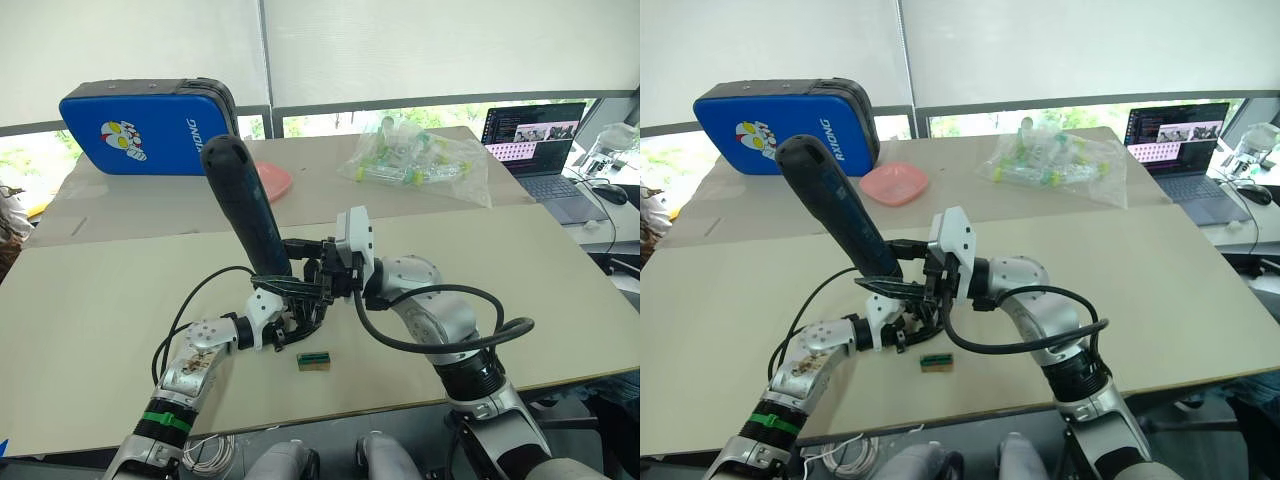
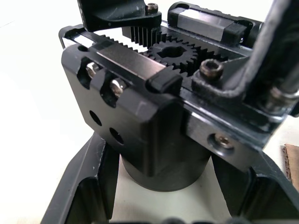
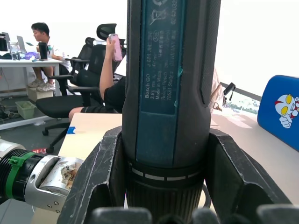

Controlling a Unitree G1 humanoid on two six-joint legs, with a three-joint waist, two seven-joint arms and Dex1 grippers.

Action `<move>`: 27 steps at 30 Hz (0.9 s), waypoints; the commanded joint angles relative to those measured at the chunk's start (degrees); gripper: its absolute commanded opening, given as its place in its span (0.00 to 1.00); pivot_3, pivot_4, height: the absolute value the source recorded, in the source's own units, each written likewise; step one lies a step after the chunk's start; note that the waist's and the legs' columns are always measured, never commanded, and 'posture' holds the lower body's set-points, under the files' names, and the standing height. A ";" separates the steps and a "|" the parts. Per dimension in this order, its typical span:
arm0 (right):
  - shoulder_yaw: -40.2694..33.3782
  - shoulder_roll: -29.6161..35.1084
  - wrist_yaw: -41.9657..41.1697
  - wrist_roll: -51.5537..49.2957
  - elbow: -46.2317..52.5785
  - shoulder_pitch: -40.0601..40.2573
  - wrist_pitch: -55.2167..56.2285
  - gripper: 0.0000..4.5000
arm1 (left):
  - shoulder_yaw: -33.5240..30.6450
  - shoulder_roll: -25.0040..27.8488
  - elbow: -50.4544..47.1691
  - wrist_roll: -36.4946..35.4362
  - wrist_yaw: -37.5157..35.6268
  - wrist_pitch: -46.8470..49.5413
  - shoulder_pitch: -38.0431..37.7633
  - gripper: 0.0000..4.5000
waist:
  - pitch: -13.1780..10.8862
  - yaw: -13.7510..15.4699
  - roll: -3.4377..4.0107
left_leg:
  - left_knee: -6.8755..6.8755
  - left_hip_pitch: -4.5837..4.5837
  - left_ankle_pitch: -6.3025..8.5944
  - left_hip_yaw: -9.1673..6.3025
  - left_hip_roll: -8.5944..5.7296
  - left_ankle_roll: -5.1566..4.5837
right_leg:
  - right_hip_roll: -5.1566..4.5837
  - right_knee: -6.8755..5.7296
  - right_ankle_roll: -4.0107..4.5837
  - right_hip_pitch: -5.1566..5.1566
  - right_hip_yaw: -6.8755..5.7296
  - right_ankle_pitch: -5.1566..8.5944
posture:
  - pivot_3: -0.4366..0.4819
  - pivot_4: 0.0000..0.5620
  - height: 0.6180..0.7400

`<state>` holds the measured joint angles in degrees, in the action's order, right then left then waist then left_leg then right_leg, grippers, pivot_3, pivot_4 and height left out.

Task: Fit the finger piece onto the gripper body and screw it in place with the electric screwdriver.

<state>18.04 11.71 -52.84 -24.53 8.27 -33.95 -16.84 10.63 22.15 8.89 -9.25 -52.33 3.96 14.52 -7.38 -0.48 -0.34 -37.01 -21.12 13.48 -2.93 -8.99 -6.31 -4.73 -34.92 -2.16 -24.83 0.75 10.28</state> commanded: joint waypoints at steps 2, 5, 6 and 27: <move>3.08 1.04 -0.82 3.03 -4.69 2.36 -2.07 0.43 | 1.93 0.57 0.08 0.40 -1.46 1.86 -1.95 0.51 | 0.01 0.00 0.00 | 0.02 0.01 0.00 0.00 0.00 0.00 | 0.00 0.01 0.00 0.00 0.00 0.00 | 0.48 0.27 1.00; 2.67 1.31 -0.94 2.99 -4.64 2.38 -1.98 0.43 | 1.85 0.68 0.15 0.44 -1.46 1.76 -2.08 0.51 | 0.02 0.00 0.01 | 0.04 0.01 0.00 0.00 -0.01 0.00 | 0.00 0.03 0.00 0.00 0.00 0.01 | 0.48 0.27 1.00; 2.56 1.38 -0.99 2.97 -4.59 2.38 -1.98 0.43 | 1.82 0.70 0.18 0.44 -1.46 1.74 -2.09 0.51 | 0.03 0.00 0.01 | 0.05 0.01 0.00 0.00 -0.01 0.00 | 0.00 0.03 0.00 0.00 0.00 0.02 | 0.48 0.27 1.00; -3.56 3.52 -2.48 -2.07 1.43 0.78 -2.75 0.43 | 1.81 0.40 1.51 0.60 -1.36 0.96 -1.64 0.51 | 0.02 0.29 0.00 | 0.09 -0.02 0.01 -0.01 -0.01 0.00 | -0.05 0.06 -0.06 -0.02 0.00 0.12 | 0.48 0.27 1.00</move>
<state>15.60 13.83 -54.76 -26.12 9.66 -33.59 -17.43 10.90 22.08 8.76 -9.25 -52.33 3.85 14.59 -7.36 -0.19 -0.34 -36.92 -21.16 13.49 -2.93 -9.01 -6.31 -4.78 -34.86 -2.22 -24.87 0.75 10.40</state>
